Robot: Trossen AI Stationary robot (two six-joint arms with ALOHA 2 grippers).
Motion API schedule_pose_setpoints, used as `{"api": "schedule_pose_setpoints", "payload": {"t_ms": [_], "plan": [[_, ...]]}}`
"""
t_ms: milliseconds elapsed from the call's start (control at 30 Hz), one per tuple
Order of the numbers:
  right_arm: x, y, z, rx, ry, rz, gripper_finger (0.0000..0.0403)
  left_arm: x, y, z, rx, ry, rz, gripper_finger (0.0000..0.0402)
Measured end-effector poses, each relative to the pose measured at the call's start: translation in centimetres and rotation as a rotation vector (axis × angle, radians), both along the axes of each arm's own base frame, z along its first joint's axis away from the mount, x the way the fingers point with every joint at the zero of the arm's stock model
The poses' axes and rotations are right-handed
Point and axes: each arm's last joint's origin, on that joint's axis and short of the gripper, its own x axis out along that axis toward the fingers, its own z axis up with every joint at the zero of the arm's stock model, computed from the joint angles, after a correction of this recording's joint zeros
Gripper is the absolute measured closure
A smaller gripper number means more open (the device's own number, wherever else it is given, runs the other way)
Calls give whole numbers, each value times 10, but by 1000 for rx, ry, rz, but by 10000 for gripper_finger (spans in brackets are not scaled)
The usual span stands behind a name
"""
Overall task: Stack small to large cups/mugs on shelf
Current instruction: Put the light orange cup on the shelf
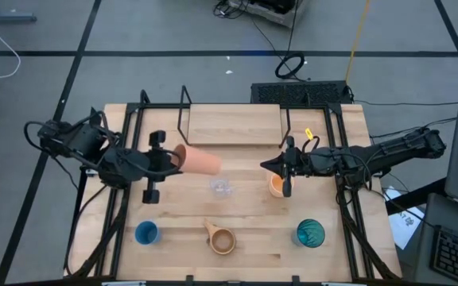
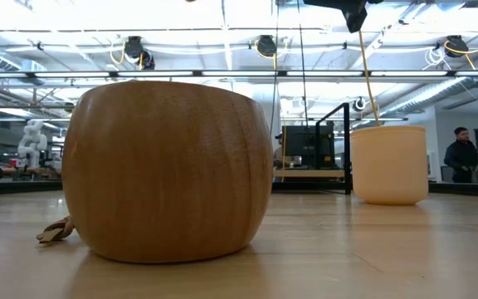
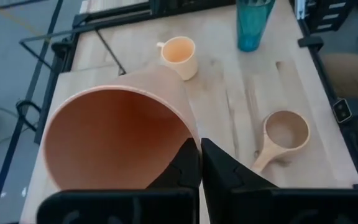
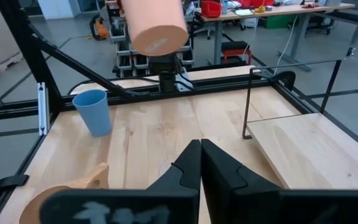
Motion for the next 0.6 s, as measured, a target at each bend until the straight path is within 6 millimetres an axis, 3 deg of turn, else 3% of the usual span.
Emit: {"api": "schedule_pose_setpoints", "payload": {"t_ms": [233, 400, 600], "plan": [[0, 0, 0, 7, -1, -2, 403, 0, -2, 0, 12, 1, -21, 400], [1, 0, -1, 9, 5, -3, 401, 1, -3, -3, 119, 34, -112, 400], [10, 2, -9, 3, 44, -4, 348, 9, -4, -9, 206, 87, -231, 400]]}}
